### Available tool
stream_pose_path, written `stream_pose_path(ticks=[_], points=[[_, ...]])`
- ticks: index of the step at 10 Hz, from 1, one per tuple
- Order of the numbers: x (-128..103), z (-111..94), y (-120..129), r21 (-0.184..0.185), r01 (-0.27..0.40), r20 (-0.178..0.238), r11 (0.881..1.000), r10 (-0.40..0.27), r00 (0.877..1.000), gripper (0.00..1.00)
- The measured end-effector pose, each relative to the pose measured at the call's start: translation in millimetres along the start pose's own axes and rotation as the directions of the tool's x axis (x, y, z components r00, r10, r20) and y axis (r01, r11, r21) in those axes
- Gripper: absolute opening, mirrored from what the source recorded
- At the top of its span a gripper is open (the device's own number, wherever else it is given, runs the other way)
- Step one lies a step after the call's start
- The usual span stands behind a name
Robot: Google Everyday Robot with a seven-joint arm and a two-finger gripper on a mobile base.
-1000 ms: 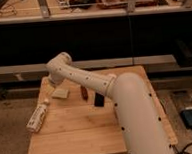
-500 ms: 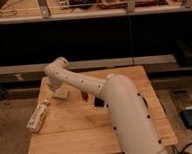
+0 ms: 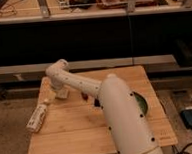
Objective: Wipe the white sponge on the table
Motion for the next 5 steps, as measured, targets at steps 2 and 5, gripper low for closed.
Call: stream_pose_path(ticks=[2,5], points=[[-1.3,8.1,-1.8,0.010,0.004,0.017,1.000,-0.004,1.000,0.66],[-4.8,10.3,5.9,0.013,-0.009,0.020,1.000,0.009,1.000,0.43]])
